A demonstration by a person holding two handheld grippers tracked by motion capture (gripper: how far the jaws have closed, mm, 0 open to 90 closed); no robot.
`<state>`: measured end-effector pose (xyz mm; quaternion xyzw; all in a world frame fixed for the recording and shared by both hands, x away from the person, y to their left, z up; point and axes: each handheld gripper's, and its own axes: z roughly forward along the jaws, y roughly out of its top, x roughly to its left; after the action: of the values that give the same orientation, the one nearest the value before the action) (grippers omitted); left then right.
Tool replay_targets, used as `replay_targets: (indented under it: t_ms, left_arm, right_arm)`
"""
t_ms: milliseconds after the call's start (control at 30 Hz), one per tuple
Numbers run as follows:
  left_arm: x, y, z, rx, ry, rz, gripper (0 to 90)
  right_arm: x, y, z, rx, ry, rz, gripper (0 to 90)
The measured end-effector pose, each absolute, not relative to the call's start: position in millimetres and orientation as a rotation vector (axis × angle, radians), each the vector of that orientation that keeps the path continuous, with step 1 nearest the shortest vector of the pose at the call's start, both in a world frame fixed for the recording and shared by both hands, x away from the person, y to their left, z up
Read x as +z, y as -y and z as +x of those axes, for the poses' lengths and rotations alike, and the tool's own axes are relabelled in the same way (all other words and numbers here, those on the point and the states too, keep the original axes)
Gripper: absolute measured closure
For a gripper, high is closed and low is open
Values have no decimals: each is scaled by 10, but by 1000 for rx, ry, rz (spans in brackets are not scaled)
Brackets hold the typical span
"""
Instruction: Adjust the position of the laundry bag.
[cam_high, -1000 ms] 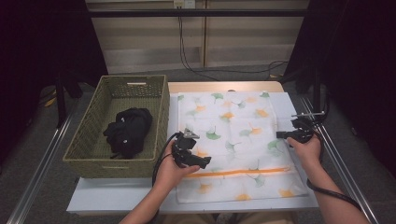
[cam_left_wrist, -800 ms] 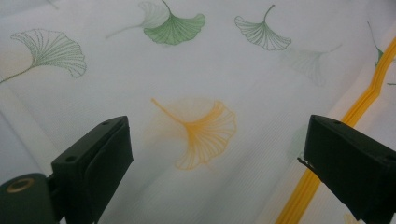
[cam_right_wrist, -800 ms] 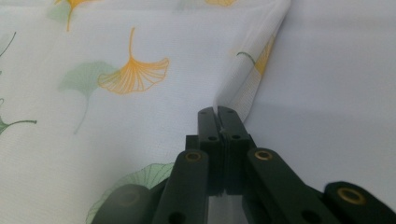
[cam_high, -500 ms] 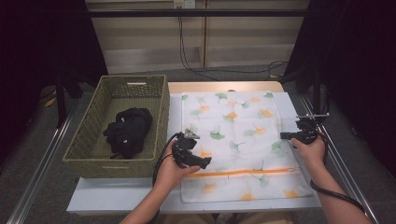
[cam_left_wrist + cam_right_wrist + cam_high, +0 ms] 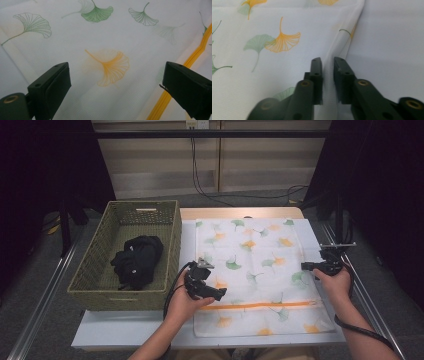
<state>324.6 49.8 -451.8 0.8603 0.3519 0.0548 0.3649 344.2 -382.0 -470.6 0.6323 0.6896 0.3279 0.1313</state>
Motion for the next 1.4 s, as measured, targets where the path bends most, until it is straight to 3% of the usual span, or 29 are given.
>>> replay_targets:
  t_ms: [167,433,867,1400]
  left_arm:
    - [-4515,-485,3243,139,-909,2192,76]
    - [-4494,-464,3231,141,-891,2215,76]
    - [-4460,-388,3234,132,-850,2220,76]
    - [-4476,-311,3236,128,-857,2221,76]
  right_arm:
    - [-4689,3860,3343,960,-2021,1824,603]
    - [-4647,3884,3169,960,-2062,1805,511]
    - [-4562,3885,2822,981,-2132,1763,449]
    - [-4588,3922,2532,986,-2180,1754,438]
